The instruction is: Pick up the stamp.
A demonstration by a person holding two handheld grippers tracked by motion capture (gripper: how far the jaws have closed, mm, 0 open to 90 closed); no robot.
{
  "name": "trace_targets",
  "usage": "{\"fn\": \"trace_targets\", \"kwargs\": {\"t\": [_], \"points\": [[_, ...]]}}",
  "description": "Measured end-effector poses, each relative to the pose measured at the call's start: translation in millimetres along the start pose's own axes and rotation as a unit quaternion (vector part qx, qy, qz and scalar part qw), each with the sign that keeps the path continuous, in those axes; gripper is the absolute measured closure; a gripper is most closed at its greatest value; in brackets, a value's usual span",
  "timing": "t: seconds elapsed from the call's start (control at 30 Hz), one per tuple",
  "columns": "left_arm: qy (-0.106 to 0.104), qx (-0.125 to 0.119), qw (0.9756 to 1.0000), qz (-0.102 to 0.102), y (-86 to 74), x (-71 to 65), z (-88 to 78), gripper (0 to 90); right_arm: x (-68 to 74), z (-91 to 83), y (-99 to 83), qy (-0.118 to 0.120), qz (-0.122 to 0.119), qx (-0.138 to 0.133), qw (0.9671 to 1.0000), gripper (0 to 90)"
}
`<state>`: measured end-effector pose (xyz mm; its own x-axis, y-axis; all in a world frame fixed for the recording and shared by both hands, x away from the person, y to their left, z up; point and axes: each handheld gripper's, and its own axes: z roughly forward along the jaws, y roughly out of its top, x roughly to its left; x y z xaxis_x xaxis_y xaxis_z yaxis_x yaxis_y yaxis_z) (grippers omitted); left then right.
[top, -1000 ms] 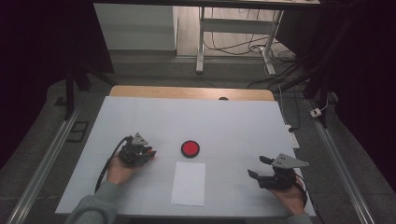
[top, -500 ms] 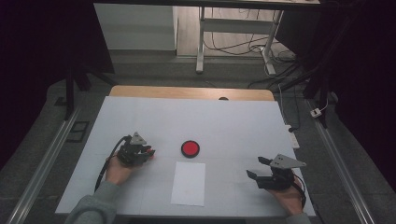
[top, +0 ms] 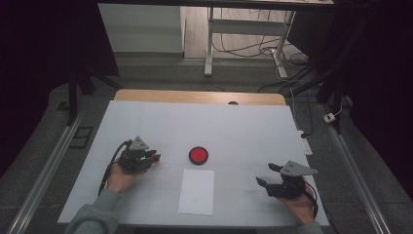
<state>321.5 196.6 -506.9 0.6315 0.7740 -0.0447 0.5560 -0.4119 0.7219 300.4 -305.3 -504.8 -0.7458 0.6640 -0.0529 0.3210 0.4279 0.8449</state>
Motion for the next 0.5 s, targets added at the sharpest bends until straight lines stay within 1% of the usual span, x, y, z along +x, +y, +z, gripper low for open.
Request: {"fn": "trace_targets", "kwargs": {"t": [0.1,0.2,0.23,0.33,0.37,0.5], "points": [[-0.009,-0.008,0.9999,-0.001,0.5,-0.1,-3.0,72.3,0.0,0.4,1.6,-0.001,0.001,-0.004,1.0,26.0],[-0.019,-0.023,0.9995,-0.009,1.5,-0.5,-6.9,72.3,-1.4,0.1,2.4,-0.004,0.003,-0.004,1.0,26.1],[-0.021,-0.027,0.9994,-0.01,2.0,-0.9,-8.4,72.3,-2.5,0.5,2.2,-0.001,0.006,-0.006,1.0,26.0],[-0.026,-0.037,0.999,-0.007,2.8,-4.3,-13.3,72.3,-3.8,0.2,2.0,-0.007,0.01,-0.007,0.9999,26.1],[-0.027,-0.039,0.9989,-0.006,2.8,-5.0,-14.6,72.3,-4.8,0.2,2.0,-0.003,0.012,-0.011,0.9999,26.2],[-0.035,-0.053,0.998,-0.007,4.0,-7.6,-20.7,72.3,-5.9,-0.4,2.9,-0.005,0.015,-0.013,0.9998,26.6]]}}
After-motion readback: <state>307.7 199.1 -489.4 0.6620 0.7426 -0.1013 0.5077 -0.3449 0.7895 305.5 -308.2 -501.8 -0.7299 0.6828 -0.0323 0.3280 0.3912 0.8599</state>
